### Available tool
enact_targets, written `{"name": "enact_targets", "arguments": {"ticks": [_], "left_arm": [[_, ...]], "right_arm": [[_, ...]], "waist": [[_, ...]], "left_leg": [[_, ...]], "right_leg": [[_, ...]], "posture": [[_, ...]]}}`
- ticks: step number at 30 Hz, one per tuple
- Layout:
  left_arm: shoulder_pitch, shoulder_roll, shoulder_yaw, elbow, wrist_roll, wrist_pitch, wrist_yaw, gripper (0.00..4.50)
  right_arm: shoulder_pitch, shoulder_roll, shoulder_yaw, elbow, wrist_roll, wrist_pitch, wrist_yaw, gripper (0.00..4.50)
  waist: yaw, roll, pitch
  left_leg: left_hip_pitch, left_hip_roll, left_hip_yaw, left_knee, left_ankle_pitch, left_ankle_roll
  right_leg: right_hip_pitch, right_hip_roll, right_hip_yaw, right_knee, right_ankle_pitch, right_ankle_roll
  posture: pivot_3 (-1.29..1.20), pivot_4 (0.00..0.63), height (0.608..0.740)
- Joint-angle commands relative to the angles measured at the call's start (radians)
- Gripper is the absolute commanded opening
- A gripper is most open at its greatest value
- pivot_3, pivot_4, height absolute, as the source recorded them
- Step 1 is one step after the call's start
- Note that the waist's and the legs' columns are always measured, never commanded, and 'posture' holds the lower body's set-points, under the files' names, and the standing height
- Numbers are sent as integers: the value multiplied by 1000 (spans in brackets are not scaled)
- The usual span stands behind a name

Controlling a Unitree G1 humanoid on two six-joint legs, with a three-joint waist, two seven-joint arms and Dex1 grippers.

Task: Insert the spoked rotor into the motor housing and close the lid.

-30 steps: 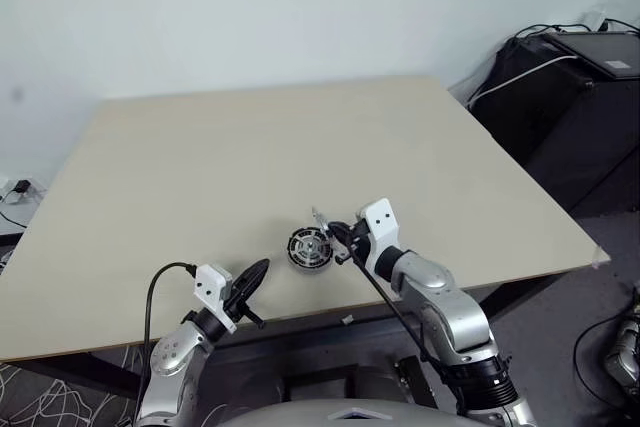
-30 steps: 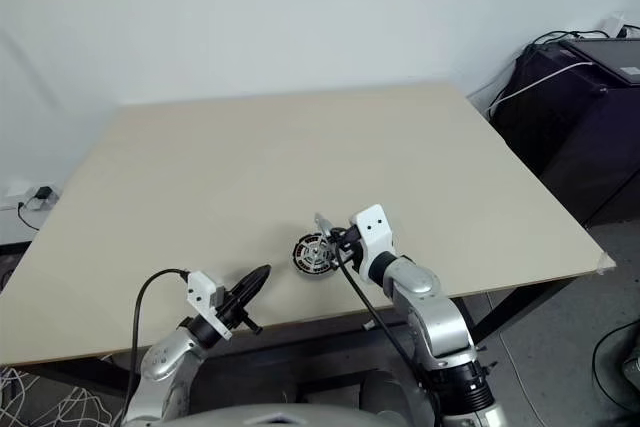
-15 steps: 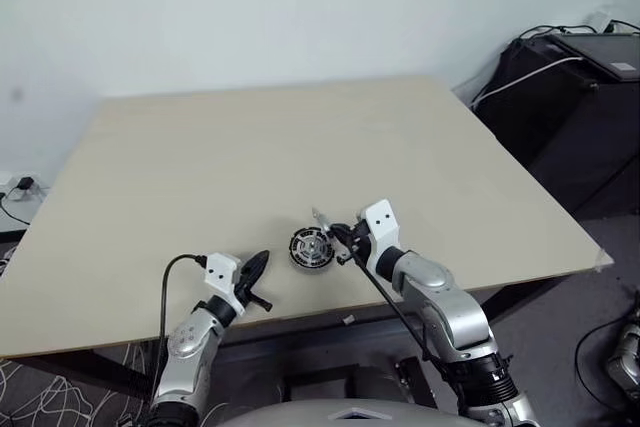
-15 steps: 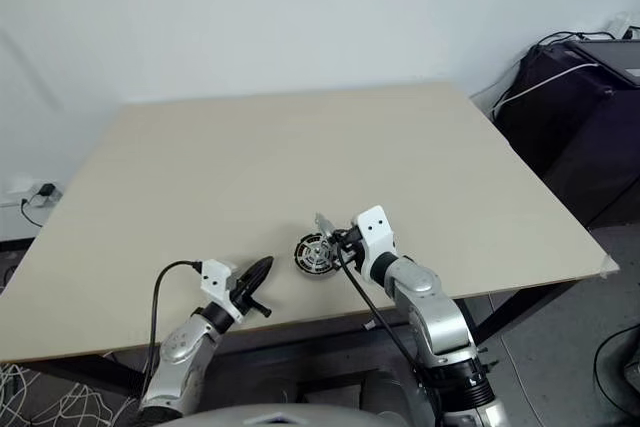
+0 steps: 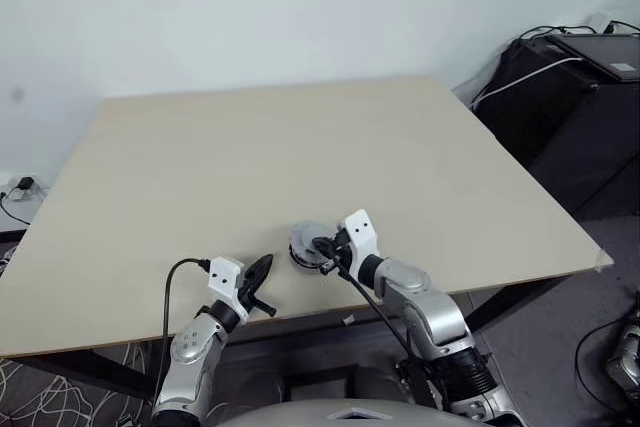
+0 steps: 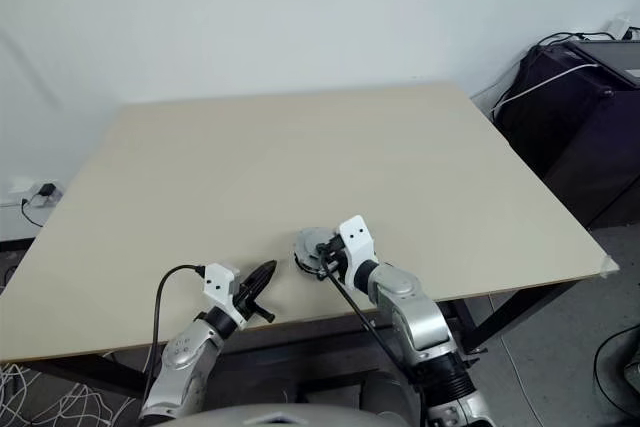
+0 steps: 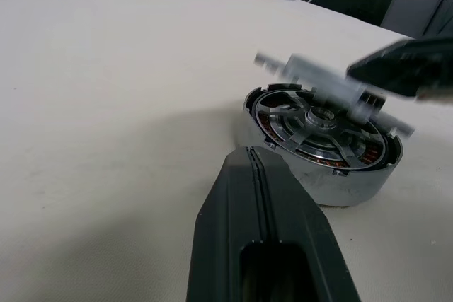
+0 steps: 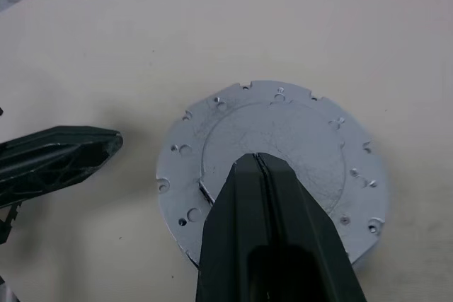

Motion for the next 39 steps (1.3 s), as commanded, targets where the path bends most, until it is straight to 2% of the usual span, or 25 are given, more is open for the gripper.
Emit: {"name": "enact_targets", "arguments": {"ticks": [1,10,17,20,32,39], "left_arm": [[-14,3,-1,-44,-1,2,4,0],[1,-5,-15,-94,4,27,20,0],[0,8,-17,-119,-1,49,27,0],[-11,18,-5,-105,-9,45,20,0],[1,9,-10,-122,-4,44,21,0],[7,8,-8,-132,-4,47,25,0]], "right_arm": [[-23,8,3,18,-2,-25,5,23],[0,-18,2,35,-9,-5,6,23],[10,-78,-9,-89,22,-26,61,23],[-6,-100,-34,-119,36,-49,80,615],[-130,-139,9,65,7,-176,219,4491],[-200,-132,31,197,-5,-210,299,4491]], "waist": [[0,0,0],[0,0,0],[3,0,-1],[1,0,0],[1,-1,0],[2,-1,0]], "left_leg": [[0,0,0,0,0,0],[1,0,0,0,0,0],[2,0,0,0,0,0],[1,0,0,0,0,0],[1,0,0,0,0,0],[2,0,0,1,0,0]], "right_leg": [[0,0,0,0,0,0],[1,0,0,0,0,0],[2,0,0,0,0,0],[2,0,0,0,0,0],[2,0,0,0,0,0],[2,0,0,0,0,0]], "posture": [[0,0,740],[0,0,740],[0,0,740],[0,0,740],[0,0,740],[0,0,740]]}}
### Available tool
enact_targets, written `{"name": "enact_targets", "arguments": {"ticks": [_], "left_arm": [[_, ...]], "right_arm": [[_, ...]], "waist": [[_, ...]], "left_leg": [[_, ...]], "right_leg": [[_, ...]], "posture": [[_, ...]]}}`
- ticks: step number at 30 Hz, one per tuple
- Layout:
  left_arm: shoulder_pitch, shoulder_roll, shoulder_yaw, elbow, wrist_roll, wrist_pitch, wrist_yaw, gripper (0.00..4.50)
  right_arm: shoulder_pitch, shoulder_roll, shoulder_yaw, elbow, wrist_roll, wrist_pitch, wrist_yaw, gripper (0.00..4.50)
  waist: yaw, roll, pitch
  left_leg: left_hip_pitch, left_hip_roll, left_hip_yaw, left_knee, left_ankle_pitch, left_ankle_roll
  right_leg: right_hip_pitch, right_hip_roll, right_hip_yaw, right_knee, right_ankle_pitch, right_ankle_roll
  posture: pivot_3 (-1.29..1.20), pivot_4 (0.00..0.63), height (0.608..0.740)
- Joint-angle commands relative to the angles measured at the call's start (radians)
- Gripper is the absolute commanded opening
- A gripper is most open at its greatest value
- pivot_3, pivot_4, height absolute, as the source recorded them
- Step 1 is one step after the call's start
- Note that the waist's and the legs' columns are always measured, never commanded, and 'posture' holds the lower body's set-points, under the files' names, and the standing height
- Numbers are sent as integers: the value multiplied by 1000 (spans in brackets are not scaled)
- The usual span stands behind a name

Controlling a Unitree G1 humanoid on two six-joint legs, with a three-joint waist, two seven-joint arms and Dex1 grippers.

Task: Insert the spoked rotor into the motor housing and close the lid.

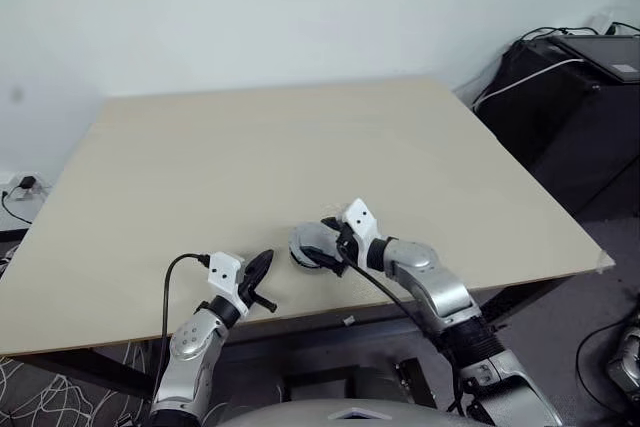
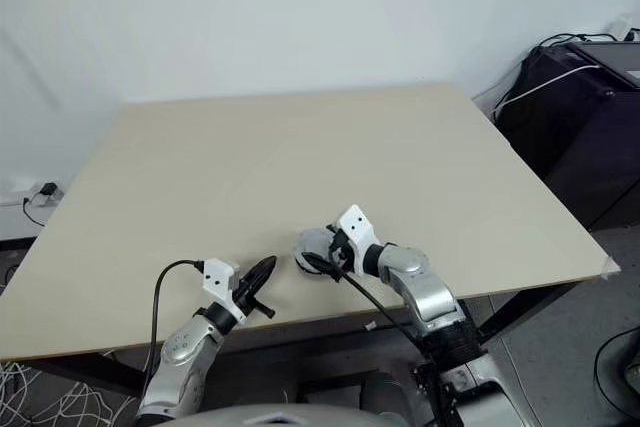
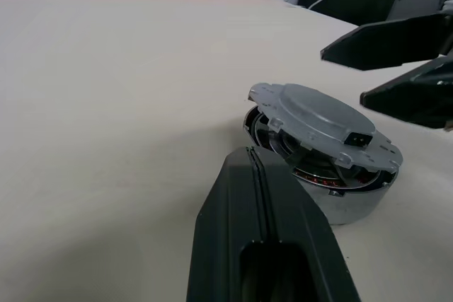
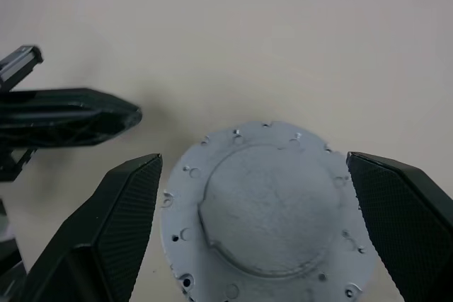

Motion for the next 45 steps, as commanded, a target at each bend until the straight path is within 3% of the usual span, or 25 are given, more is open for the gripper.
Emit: {"name": "enact_targets", "arguments": {"ticks": [1,26,31,45], "left_arm": [[-1,1,-1,-50,-2,-9,4,0],[2,3,12,-47,-9,-12,-3,0],[-2,4,14,-43,-13,-10,-7,0],[8,2,12,-51,-12,-12,-21,0]], "right_arm": [[-44,8,3,34,-4,-37,35,4491],[-126,20,10,224,-82,-122,89,4491],[-121,24,1,215,-81,-123,80,3299],[-96,-3,38,190,-124,-117,84,3279]], "waist": [[0,0,0],[-1,0,0],[-1,0,0],[1,1,0]], "left_leg": [[0,0,0,0,0,0],[0,0,0,0,0,0],[0,0,0,0,0,0],[0,-1,0,0,0,0]], "right_leg": [[0,0,0,0,0,0],[0,0,0,0,0,-1],[0,0,0,1,0,-1],[0,0,0,0,0,-1]], "posture": [[0,0,740],[0,0,740],[0,0,740],[0,0,740]]}}
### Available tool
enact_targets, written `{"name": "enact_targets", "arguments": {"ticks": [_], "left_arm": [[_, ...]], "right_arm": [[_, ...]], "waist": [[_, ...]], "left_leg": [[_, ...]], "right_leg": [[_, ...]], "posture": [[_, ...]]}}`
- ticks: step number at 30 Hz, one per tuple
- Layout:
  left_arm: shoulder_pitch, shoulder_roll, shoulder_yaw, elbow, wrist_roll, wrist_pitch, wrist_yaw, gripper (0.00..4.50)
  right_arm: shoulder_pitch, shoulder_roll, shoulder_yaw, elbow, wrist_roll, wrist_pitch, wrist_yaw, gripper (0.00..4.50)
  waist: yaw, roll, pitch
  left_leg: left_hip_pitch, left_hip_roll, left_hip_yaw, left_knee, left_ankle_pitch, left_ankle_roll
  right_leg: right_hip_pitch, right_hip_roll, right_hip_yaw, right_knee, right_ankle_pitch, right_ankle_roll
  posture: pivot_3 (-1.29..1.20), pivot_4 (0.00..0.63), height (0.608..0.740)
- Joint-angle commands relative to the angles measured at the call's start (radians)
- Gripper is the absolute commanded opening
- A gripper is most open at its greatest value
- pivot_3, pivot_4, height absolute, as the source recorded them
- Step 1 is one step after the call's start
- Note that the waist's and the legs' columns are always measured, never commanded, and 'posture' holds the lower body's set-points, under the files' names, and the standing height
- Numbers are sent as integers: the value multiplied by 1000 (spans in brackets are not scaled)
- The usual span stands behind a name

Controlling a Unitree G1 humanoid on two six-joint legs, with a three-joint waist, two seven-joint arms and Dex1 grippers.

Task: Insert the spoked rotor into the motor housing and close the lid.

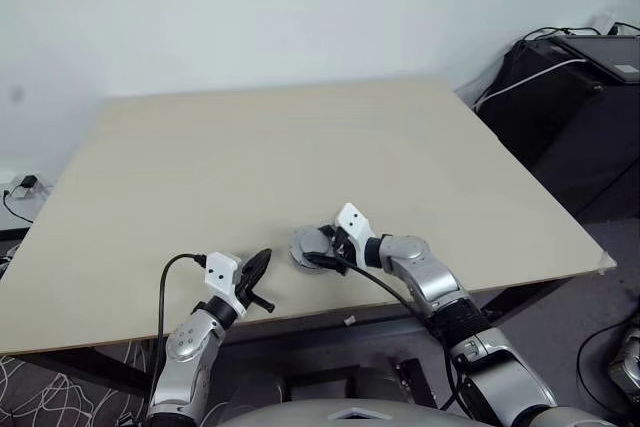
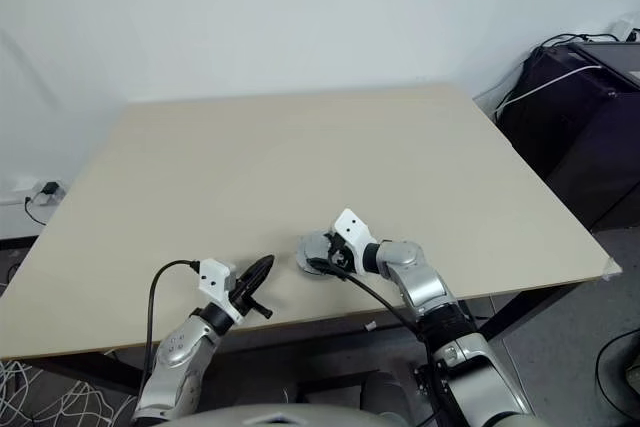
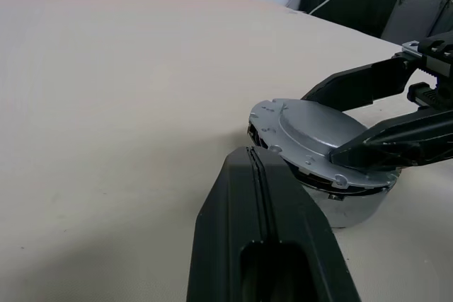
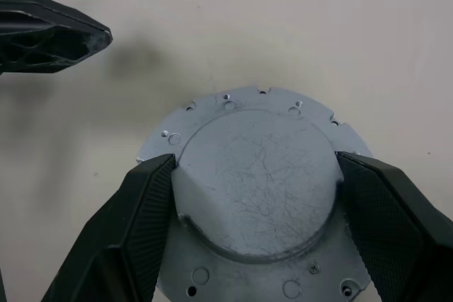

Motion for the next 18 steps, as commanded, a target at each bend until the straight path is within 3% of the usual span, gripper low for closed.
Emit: {"name": "enact_targets", "arguments": {"ticks": [1,18], "left_arm": [[-5,0,0,-24,-10,-18,-4,0],[2,-1,1,-30,-14,-13,-5,0]], "right_arm": [[-10,-6,17,-13,-31,-21,0,3279],[-29,11,36,-3,-85,71,-69,3279]], "waist": [[0,0,0],[-2,3,-2]], "left_leg": [[0,0,0,0,0,0],[6,0,0,0,0,0]], "right_leg": [[0,0,0,0,0,0],[6,0,0,0,0,0]], "posture": [[0,0,740],[0,0,740]]}}
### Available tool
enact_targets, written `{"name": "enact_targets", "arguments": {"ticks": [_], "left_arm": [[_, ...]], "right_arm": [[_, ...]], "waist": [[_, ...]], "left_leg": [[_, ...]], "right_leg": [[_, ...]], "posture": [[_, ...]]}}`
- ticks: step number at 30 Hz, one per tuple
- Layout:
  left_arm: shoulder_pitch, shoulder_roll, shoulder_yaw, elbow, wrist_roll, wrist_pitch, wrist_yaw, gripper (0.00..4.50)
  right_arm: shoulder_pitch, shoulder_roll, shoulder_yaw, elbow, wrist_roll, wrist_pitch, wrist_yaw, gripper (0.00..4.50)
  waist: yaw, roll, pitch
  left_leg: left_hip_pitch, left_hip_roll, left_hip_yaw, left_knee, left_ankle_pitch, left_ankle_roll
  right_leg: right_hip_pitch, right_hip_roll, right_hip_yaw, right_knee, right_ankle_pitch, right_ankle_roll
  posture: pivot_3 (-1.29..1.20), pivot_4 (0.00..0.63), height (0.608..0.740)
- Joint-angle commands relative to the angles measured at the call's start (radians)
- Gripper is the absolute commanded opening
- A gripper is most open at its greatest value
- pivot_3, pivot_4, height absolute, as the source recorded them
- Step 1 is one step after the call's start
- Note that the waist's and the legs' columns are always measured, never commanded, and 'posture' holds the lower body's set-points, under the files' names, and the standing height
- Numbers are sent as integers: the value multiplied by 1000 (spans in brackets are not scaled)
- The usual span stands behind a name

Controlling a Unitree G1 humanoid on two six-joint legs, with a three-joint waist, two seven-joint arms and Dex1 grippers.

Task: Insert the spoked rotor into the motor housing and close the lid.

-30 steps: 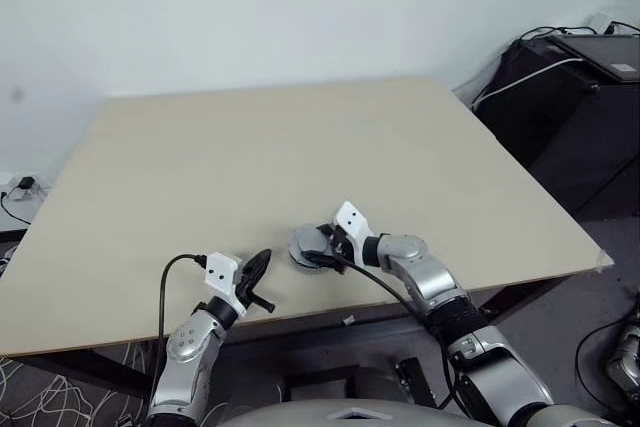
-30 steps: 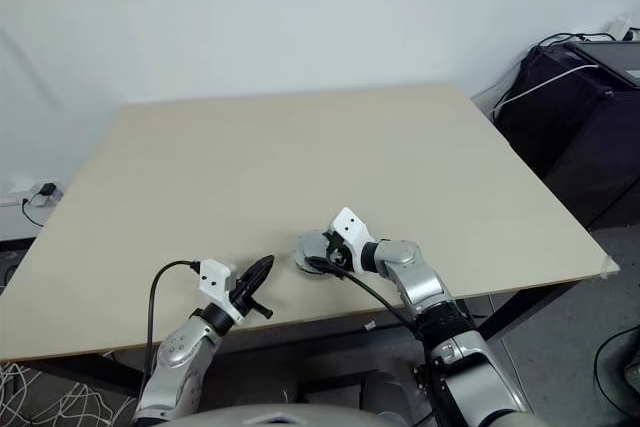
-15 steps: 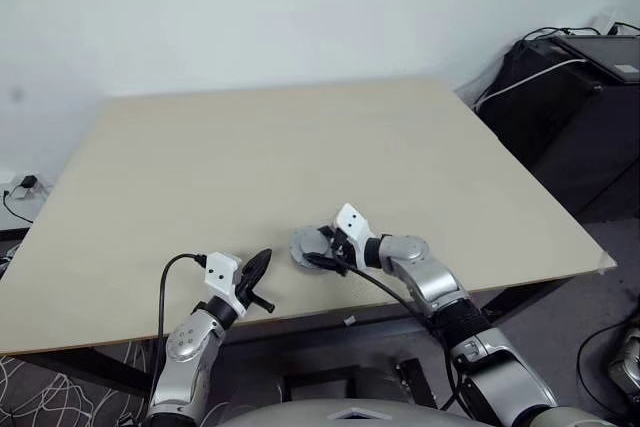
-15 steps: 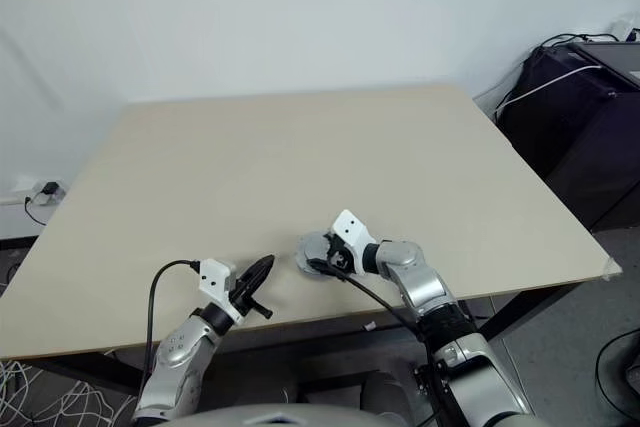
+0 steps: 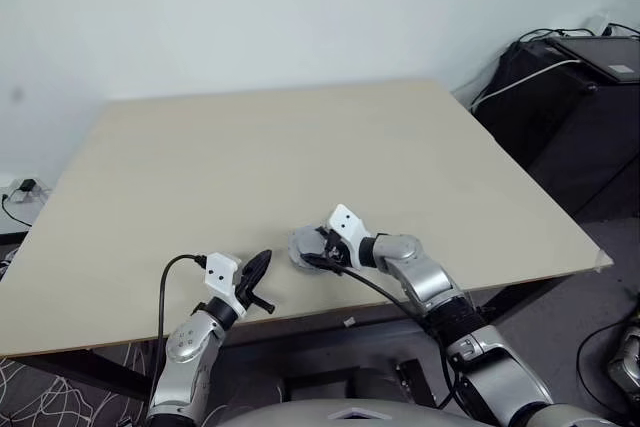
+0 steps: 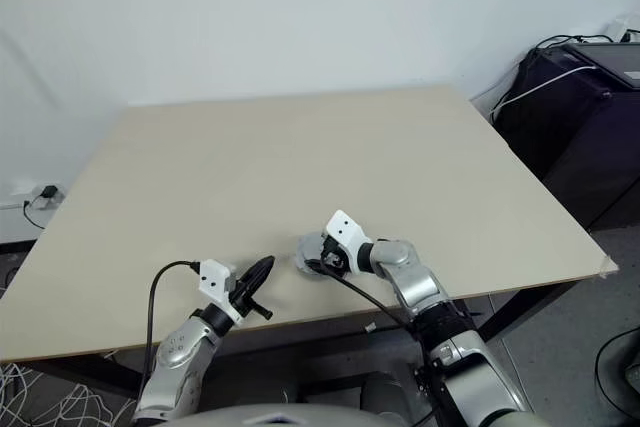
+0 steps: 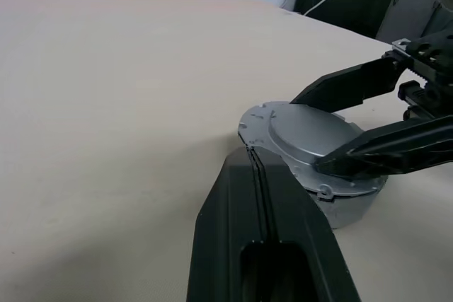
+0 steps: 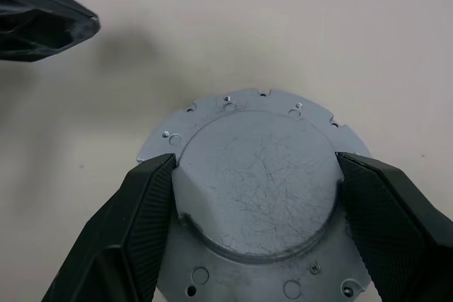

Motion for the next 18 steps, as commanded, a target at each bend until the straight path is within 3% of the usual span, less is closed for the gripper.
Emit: {"name": "enact_targets", "arguments": {"ticks": [1,18], "left_arm": [[-5,0,1,-30,-13,-12,-3,0],[-6,-2,-1,-32,-18,-2,-7,0]], "right_arm": [[-10,-7,11,1,-32,33,-17,3279],[-36,-49,29,14,-22,88,57,3279]], "waist": [[0,0,0],[2,2,-2]], "left_leg": [[0,0,0,0,0,0],[0,0,0,0,0,0]], "right_leg": [[0,0,0,0,0,0],[0,0,0,0,0,0]], "posture": [[0,0,740],[0,0,740]]}}
